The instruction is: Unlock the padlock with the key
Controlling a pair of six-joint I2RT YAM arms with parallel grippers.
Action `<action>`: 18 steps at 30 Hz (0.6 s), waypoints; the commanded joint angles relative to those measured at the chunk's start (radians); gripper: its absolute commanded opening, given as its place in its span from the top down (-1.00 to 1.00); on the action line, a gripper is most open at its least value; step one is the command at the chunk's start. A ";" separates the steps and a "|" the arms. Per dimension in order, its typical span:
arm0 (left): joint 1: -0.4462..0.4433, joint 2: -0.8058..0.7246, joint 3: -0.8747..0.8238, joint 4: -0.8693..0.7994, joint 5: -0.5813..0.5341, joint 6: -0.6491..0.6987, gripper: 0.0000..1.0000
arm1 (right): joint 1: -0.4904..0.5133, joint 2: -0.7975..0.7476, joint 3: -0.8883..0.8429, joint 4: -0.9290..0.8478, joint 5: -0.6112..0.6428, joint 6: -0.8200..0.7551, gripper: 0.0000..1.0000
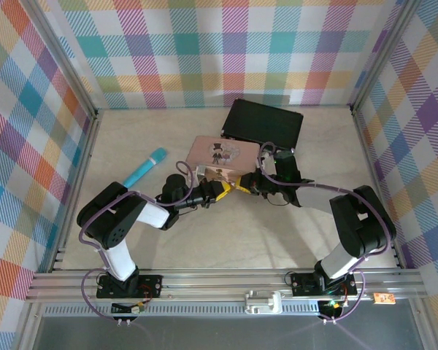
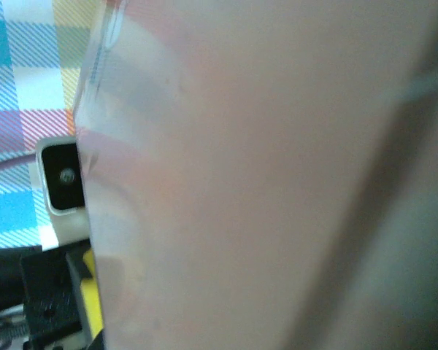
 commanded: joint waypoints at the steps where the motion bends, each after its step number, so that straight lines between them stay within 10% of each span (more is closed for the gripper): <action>1: -0.061 -0.032 0.051 0.163 0.288 0.008 1.00 | 0.013 0.054 0.028 0.102 -0.005 0.052 1.00; 9: -0.035 -0.027 0.028 0.138 0.121 0.014 1.00 | 0.018 0.011 -0.082 0.180 0.042 0.088 1.00; 18: -0.022 -0.065 -0.082 0.007 -0.315 0.095 1.00 | 0.017 -0.154 -0.079 -0.106 0.188 -0.112 1.00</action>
